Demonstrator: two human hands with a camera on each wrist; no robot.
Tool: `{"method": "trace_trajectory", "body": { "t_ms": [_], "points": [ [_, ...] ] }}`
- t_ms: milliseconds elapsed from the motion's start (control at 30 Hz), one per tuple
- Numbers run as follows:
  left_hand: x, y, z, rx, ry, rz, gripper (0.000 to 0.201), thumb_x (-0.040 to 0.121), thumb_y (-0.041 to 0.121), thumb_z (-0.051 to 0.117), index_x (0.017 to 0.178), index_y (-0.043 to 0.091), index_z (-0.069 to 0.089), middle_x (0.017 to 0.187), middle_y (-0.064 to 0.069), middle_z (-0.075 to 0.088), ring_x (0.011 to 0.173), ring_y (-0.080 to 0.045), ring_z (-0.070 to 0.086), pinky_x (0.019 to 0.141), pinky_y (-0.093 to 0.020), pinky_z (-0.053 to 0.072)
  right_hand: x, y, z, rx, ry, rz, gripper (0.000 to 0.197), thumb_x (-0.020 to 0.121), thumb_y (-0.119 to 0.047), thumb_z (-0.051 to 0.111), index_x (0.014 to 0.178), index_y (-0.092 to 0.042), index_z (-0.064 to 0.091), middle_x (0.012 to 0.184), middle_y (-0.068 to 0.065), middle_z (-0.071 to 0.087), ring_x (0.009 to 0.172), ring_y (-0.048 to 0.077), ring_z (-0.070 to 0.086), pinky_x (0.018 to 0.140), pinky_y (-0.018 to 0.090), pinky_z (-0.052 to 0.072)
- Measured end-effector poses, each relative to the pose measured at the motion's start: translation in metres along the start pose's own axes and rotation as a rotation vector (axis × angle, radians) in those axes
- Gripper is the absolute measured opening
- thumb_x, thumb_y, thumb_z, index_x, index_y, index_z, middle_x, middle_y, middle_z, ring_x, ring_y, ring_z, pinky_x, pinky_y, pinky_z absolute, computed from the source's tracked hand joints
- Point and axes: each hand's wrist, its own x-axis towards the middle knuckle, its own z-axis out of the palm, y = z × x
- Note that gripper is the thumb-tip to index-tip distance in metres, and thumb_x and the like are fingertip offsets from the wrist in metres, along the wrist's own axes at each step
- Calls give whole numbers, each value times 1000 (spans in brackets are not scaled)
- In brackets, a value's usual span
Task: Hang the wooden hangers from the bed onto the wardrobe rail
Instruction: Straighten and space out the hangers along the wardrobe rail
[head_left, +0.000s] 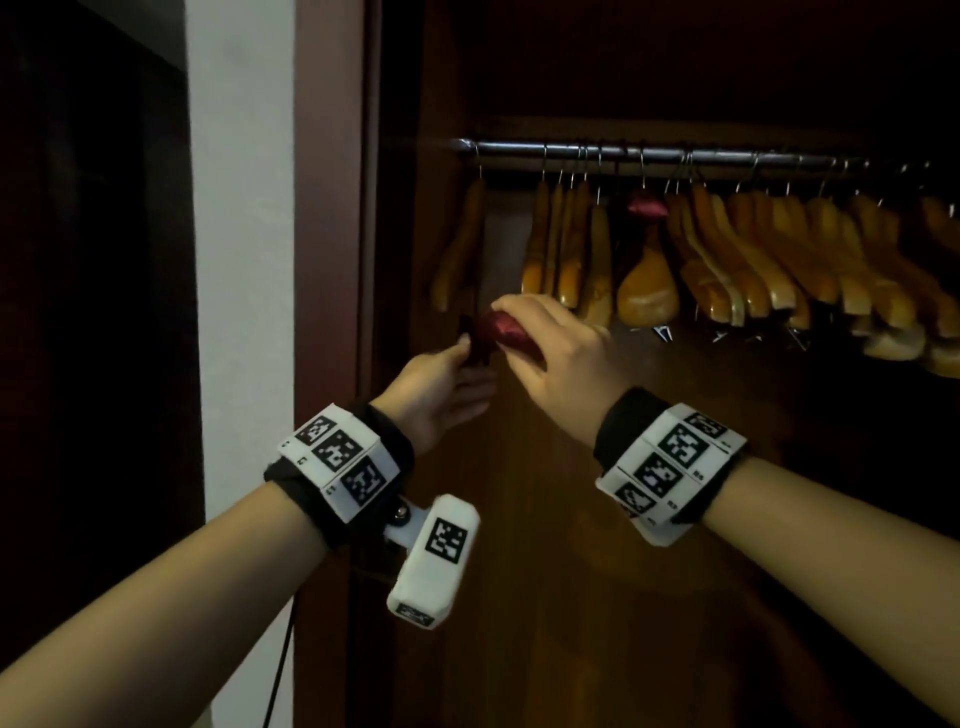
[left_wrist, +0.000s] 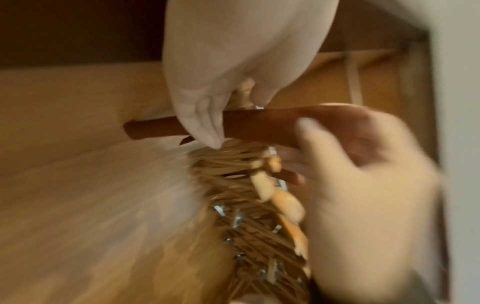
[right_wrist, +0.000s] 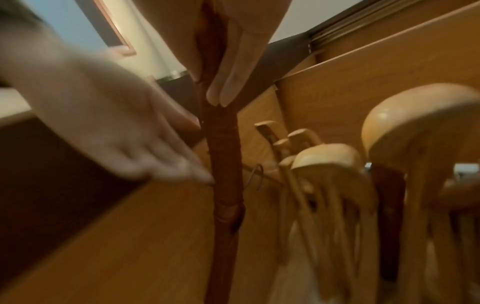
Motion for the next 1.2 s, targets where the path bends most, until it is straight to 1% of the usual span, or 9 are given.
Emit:
{"method": "trace_trajectory", "body": {
  "t_ms": [133,267,433,567,700,833,933,1100,1200],
  "points": [
    [-10,28,3,15,62,164,40,100,40,37,129,14,46,101,-5,66,85,-13,60,69,-26,50,26,11,-3,-46,40,71,35,85,-12,60,119,-6,59,116,11,63,95,34,65,76,45,56],
    [-15,48,-1,22,144,283,45,101,41,31,133,11,42,96,-3,64,87,-13,58,79,-28,48,51,23,-5,-24,124,201,33,89,-14,59,122,-8,58,120,8,61,104,28,62,88,37,51],
    [-17,46,-4,93,148,282,48,100,43,32,137,13,37,100,2,57,87,-7,53,78,-27,44,69,41,-5,-63,158,230,34,89,-9,57,124,-10,57,124,5,59,109,24,59,94,34,48],
    [-18,50,-8,99,107,234,55,99,46,31,143,13,31,125,-4,52,111,-16,50,96,-33,40,85,53,1,-67,173,293,35,90,-9,56,125,-11,58,126,4,59,114,22,57,97,28,43],
    [-24,52,-11,129,74,213,56,99,47,29,145,14,29,133,-5,49,121,-19,45,106,-36,34,104,62,5,-56,189,347,37,89,-5,56,125,-10,59,127,5,59,117,19,55,95,15,35],
    [-25,51,-12,114,63,222,52,100,45,30,140,13,35,115,1,53,107,-12,45,109,-36,32,118,70,11,-47,183,419,42,87,-1,56,127,-11,57,129,5,58,121,18,52,101,17,35],
    [-23,49,-14,149,49,221,55,99,47,30,143,14,31,131,-3,49,122,-18,43,110,-39,32,125,74,15,-56,174,477,43,87,-1,55,129,-11,56,131,4,56,123,18,51,102,19,35],
    [-18,46,-17,172,46,213,60,97,50,31,146,17,26,143,-5,41,132,-20,38,113,-43,28,133,81,23,-76,59,619,45,91,-2,54,132,-18,53,130,5,57,120,22,53,90,21,42],
    [-16,45,-18,165,52,210,61,97,51,32,147,17,25,145,-5,40,133,-20,36,113,-44,27,131,87,28,12,-31,705,48,94,-3,51,139,-18,45,137,7,49,122,18,50,75,9,35]
  ]
}}
